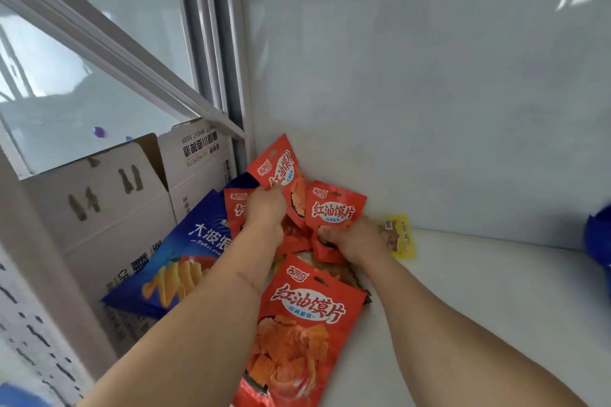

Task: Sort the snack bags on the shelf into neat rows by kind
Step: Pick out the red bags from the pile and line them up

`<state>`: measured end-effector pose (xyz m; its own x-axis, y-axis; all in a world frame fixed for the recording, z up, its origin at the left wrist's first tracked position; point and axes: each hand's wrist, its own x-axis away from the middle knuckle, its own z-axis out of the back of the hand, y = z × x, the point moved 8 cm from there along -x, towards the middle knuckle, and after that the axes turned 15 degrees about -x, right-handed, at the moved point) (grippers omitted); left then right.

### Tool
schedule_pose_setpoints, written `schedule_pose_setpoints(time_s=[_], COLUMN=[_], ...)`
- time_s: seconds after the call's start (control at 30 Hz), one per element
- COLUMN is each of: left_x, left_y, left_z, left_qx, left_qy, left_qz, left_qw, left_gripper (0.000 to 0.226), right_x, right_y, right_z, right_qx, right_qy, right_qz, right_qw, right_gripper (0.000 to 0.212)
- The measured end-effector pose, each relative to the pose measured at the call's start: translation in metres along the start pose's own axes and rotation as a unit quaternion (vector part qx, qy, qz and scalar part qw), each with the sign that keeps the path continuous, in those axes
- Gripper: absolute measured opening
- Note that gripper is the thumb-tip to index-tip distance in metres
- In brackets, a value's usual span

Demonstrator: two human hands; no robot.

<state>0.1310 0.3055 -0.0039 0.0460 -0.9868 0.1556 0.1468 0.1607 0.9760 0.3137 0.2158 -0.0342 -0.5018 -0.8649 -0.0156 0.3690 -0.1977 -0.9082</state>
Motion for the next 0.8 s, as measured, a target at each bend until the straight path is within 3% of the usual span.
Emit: schedule_pose_setpoints(time_s=[0.1,0.23,0.4,0.53,0.8], left_x=[0.001,0.002,0.002,0.002,0.006], left_y=[0.007,0.009,0.004,-0.009,-0.005], left_z=[-0.001,-0.006,-0.019,-0.029,-0.031], left_qx=[0.025,0.106,0.081,0.027,0.032], left_qy=[0.006,-0.007,-0.062,-0.094,-0.07], left_qz=[-0.052,-0.061,-0.051,-0.037,-0.054], left_qw=[0.998,0.992,0.994,0.995,0.996], left_gripper=[0.018,0.018,0.02,0.008,0.018], right_x=[0.005,0.013,0.02,0.027,0.038], right_y=[-0.002,-0.004,0.002,0.014,0.037], right_z=[0.007,0.019,0.024,0.033,0.063], right_qx=[-0.058,-0.129,-0.114,-0.134,-0.249], right_qy=[0.035,0.065,0.033,0.051,0.134], right_qz=[0.01,0.041,0.032,0.003,-0.063], right_qw=[0.998,0.989,0.992,0.99,0.957], right_gripper=[0.077,0.068,0.051,0.06,0.069])
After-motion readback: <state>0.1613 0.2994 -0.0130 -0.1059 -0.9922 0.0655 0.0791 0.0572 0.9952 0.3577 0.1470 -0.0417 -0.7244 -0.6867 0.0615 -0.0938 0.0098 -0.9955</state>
